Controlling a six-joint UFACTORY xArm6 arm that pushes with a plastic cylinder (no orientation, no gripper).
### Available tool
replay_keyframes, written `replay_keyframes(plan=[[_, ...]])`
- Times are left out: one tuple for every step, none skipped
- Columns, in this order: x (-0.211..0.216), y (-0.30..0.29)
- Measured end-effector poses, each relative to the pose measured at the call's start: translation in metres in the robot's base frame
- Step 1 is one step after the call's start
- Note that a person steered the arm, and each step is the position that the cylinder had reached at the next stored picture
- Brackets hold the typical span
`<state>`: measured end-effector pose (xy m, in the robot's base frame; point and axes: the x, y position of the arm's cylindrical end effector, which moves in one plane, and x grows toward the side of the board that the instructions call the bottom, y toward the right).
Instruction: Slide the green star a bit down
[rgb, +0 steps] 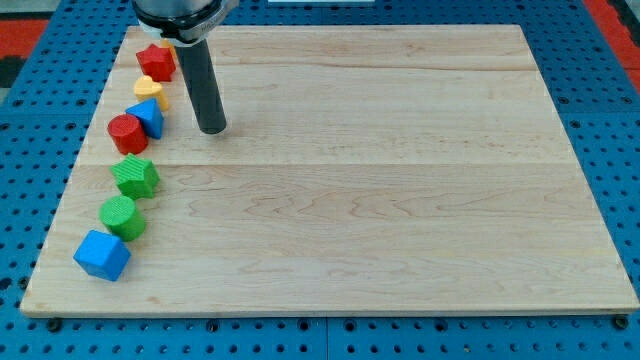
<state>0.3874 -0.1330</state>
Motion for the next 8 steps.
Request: replay_keyframes(plan=[[0.0, 0.0], [0.0, 0.0], [0.0, 0.001], [0.006, -0.013], [0.01, -0.003], [0.011, 0.004], [0.011, 0.009], [0.009, 0.011]])
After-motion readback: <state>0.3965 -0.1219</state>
